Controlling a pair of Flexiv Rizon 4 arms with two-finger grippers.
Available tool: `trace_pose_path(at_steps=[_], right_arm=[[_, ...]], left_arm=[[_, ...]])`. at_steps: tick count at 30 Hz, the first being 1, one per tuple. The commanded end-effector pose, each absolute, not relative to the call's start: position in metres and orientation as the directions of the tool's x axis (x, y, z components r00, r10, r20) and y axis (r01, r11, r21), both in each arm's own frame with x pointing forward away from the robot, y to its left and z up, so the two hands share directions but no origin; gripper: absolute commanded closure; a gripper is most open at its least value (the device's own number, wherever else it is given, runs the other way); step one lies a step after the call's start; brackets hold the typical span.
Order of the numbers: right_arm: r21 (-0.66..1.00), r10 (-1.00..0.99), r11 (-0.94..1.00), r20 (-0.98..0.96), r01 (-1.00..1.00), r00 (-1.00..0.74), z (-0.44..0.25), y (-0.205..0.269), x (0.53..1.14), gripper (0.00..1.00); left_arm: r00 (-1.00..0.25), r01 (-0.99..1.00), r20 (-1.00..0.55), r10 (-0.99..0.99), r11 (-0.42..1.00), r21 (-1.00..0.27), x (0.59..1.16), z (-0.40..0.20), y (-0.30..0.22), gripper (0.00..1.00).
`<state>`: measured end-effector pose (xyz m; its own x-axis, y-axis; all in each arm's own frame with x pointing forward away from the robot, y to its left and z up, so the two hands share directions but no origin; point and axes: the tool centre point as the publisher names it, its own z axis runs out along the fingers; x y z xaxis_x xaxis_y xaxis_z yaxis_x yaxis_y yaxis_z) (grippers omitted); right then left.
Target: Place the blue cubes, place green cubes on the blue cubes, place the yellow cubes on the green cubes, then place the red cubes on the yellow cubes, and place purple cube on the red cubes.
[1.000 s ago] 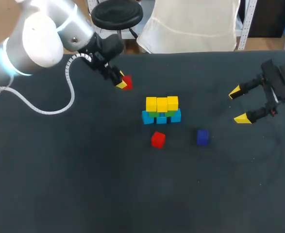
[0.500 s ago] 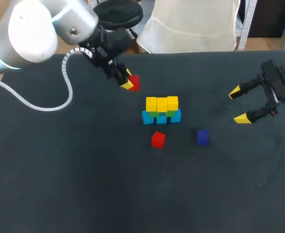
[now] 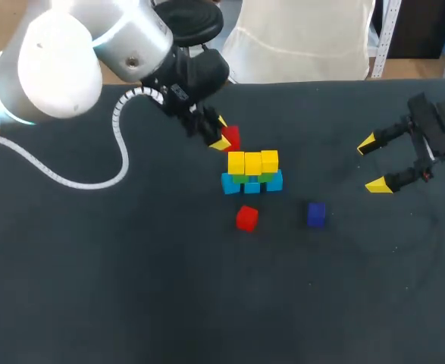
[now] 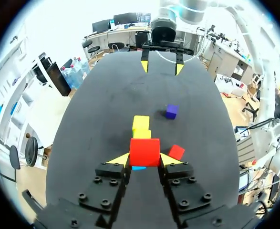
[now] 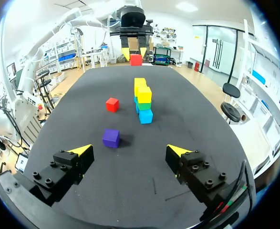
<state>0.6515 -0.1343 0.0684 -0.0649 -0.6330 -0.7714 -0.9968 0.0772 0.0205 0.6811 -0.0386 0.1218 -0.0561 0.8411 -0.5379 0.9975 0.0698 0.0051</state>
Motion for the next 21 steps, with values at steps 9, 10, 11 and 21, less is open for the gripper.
trace_pose_path(at_steps=[9,10,11,21], right_arm=[[0.02,-0.631,0.075,-0.773,-0.997,-0.063,0.067,-0.134,0.653,0.0],[0.02,-0.631,0.075,-0.773,-0.997,-0.063,0.067,-0.134,0.653,0.0],[0.02,-0.631,0.075,-0.773,-0.997,-0.063,0.067,-0.134,0.653,0.0],[0.02,-0.631,0.075,-0.773,-0.997,-0.063,0.067,-0.134,0.653,0.0]], left_arm=[[-0.032,0.999,-0.547,0.837,0.045,0.01,0.67,0.107,-0.054,1.0],[-0.03,0.999,-0.552,0.833,0.041,0.009,0.67,0.106,-0.054,1.0],[-0.029,0.999,-0.539,0.842,0.04,0.01,0.67,0.105,-0.056,1.0],[-0.02,1.0,-0.543,0.839,0.021,-0.004,0.68,0.098,-0.064,1.0]])
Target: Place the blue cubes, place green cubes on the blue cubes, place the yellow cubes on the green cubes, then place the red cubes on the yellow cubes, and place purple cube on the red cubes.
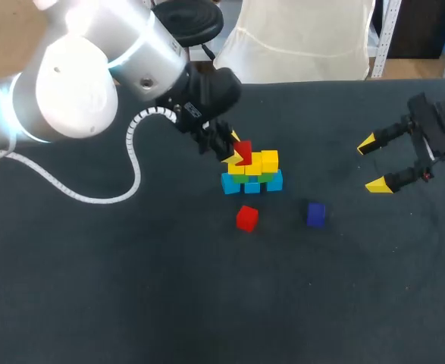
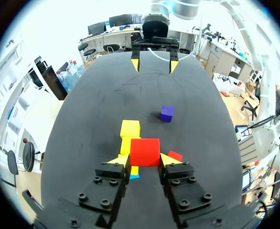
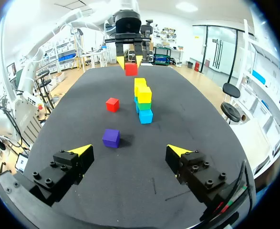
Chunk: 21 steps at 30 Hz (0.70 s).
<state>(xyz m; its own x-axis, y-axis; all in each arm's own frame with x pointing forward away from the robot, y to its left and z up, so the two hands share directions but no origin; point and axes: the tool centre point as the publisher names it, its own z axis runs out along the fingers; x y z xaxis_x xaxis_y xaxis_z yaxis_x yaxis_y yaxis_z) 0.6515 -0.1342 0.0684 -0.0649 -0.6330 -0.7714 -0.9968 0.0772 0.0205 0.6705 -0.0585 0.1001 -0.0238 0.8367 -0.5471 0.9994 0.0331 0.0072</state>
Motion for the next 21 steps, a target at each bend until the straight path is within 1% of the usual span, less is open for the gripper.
trace_pose_path(at_steps=[1,15,16,17,21], right_arm=[[0.02,-0.631,0.075,-0.773,-0.997,-0.063,0.067,-0.134,0.653,0.0],[0.02,-0.631,0.075,-0.773,-0.997,-0.063,0.067,-0.134,0.653,0.0],[0.02,-0.631,0.075,-0.773,-0.997,-0.063,0.067,-0.134,0.653,0.0],[0.02,-0.631,0.075,-0.773,-0.997,-0.063,0.067,-0.134,0.653,0.0],[0.02,-0.631,0.075,-0.773,-0.997,-0.063,0.067,-0.134,0.653,0.0]], left_arm=[[-0.021,1.0,-0.539,0.842,0.022,-0.005,0.681,0.097,-0.064,1.0],[-0.032,0.999,-0.524,0.851,0.024,-0.021,0.693,0.089,-0.063,1.0],[-0.033,0.999,-0.532,0.846,0.023,-0.025,0.694,0.089,-0.063,0.98],[-0.032,0.999,-0.534,0.845,0.022,-0.026,0.694,0.089,-0.063,0.89],[-0.026,1.0,-0.526,0.85,0.018,-0.021,0.696,0.089,-0.062,0.84]])
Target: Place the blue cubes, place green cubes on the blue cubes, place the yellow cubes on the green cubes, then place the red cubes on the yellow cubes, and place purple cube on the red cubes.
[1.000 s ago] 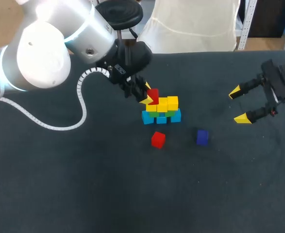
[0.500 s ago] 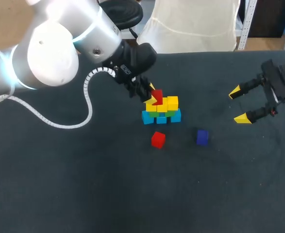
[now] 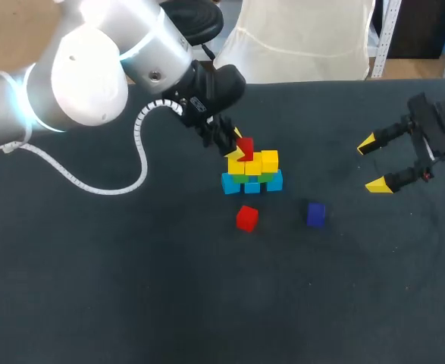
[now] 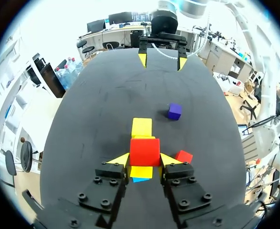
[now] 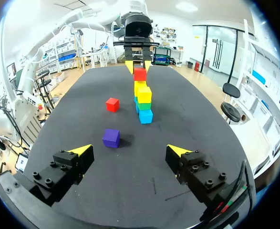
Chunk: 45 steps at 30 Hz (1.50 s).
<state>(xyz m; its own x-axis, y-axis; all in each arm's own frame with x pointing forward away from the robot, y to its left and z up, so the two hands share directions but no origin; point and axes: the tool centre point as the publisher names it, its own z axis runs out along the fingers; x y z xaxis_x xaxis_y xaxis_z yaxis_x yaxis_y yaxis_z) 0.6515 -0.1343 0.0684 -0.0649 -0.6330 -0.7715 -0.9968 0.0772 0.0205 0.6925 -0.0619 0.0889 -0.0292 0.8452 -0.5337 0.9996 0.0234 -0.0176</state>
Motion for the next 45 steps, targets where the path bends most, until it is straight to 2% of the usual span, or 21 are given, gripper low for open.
trace_pose_path(at_steps=[1,8,12,19,23,24,29,31,35,45], right_arm=[[0.02,-0.631,0.075,-0.773,-0.997,-0.063,0.067,-0.134,0.653,0.0],[0.02,-0.631,0.075,-0.773,-0.997,-0.063,0.067,-0.134,0.653,0.0],[0.02,-0.631,0.075,-0.773,-0.997,-0.063,0.067,-0.134,0.653,0.0],[0.02,-0.631,0.075,-0.773,-0.997,-0.063,0.067,-0.134,0.653,0.0],[0.02,-0.631,0.075,-0.773,-0.997,-0.063,0.067,-0.134,0.653,0.0],[0.02,-0.631,0.075,-0.773,-0.997,-0.063,0.067,-0.134,0.653,0.0],[0.02,-0.631,0.075,-0.773,-0.997,-0.063,0.067,-0.134,0.653,0.0],[0.02,-0.631,0.075,-0.773,-0.997,-0.063,0.067,-0.134,0.653,0.0],[0.02,-0.631,0.075,-0.773,-0.997,-0.063,0.067,-0.134,0.653,0.0],[0.02,-0.631,0.075,-0.773,-0.997,-0.063,0.067,-0.134,0.653,0.0]], left_arm=[[-0.025,1.0,-0.535,0.845,0.015,-0.023,0.696,0.09,-0.062,0.82],[-0.015,1.0,-0.526,0.85,0.005,-0.021,0.697,0.09,-0.063,0.8],[-0.016,1.0,-0.532,0.847,0.002,-0.026,0.697,0.089,-0.064,0.74],[-0.02,1.0,-0.525,0.851,0.004,-0.031,0.695,0.086,-0.063,0.72],[-0.021,0.999,-0.522,0.853,0.006,-0.031,0.695,0.086,-0.062,0.66],[-0.02,0.999,-0.526,0.85,0.004,-0.032,0.695,0.086,-0.062,0.6],[-0.022,0.999,-0.524,0.852,0.003,-0.035,0.695,0.084,-0.062,0.51],[-0.021,0.999,-0.52,0.854,0.003,-0.035,0.695,0.084,-0.062,0.29],[-0.022,0.999,-0.525,0.851,0.005,-0.035,0.695,0.086,-0.062,0.0],[0.048,0.999,-0.53,0.847,-0.042,0.023,0.672,0.114,-0.059,0.0]])
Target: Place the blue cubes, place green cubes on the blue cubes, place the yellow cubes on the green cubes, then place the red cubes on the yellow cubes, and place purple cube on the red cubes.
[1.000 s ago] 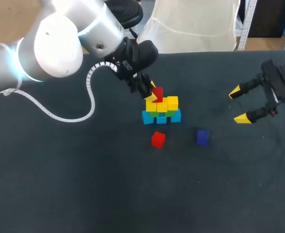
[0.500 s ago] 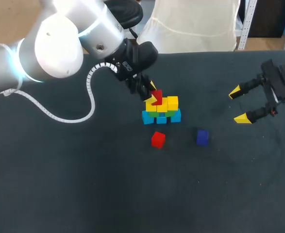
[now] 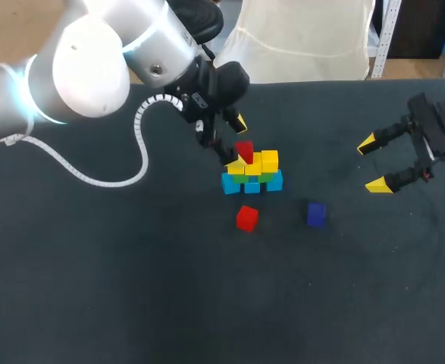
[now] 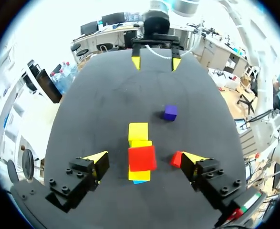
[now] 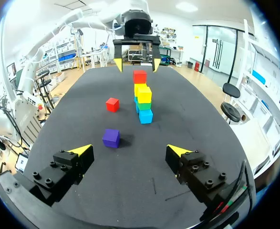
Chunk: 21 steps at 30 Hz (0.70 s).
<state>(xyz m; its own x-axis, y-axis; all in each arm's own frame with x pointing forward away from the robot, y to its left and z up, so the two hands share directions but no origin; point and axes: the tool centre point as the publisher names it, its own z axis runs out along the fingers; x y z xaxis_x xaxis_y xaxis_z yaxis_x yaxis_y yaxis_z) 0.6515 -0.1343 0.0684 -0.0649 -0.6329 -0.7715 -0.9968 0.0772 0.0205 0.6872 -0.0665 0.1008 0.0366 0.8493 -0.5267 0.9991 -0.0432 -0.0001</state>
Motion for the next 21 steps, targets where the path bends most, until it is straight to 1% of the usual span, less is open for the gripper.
trace_pose_path(at_steps=[1,6,11,15,21], right_arm=[[0.02,-0.631,0.075,-0.773,-0.997,-0.063,0.067,-0.134,0.653,0.0],[0.02,-0.631,0.075,-0.773,-0.997,-0.063,0.067,-0.134,0.653,0.0],[0.02,-0.631,0.075,-0.773,-0.997,-0.063,0.067,-0.134,0.653,0.0],[0.02,-0.631,0.075,-0.773,-0.997,-0.063,0.067,-0.134,0.653,0.0],[0.02,-0.631,0.075,-0.773,-0.997,-0.063,0.067,-0.134,0.653,0.0]], left_arm=[[0.052,0.999,-0.536,0.843,-0.044,0.028,0.669,0.116,-0.056,0.0],[0.042,0.999,-0.58,0.814,-0.019,0.046,0.65,0.126,-0.034,0.0],[0.004,0.999,-0.563,0.827,0.026,0.045,0.637,0.126,-0.005,0.0],[-0.023,0.998,-0.581,0.814,0.053,0.036,0.628,0.125,0.02,0.0],[-0.035,0.998,-0.58,0.814,0.063,0.029,0.619,0.124,0.039,0.0]])
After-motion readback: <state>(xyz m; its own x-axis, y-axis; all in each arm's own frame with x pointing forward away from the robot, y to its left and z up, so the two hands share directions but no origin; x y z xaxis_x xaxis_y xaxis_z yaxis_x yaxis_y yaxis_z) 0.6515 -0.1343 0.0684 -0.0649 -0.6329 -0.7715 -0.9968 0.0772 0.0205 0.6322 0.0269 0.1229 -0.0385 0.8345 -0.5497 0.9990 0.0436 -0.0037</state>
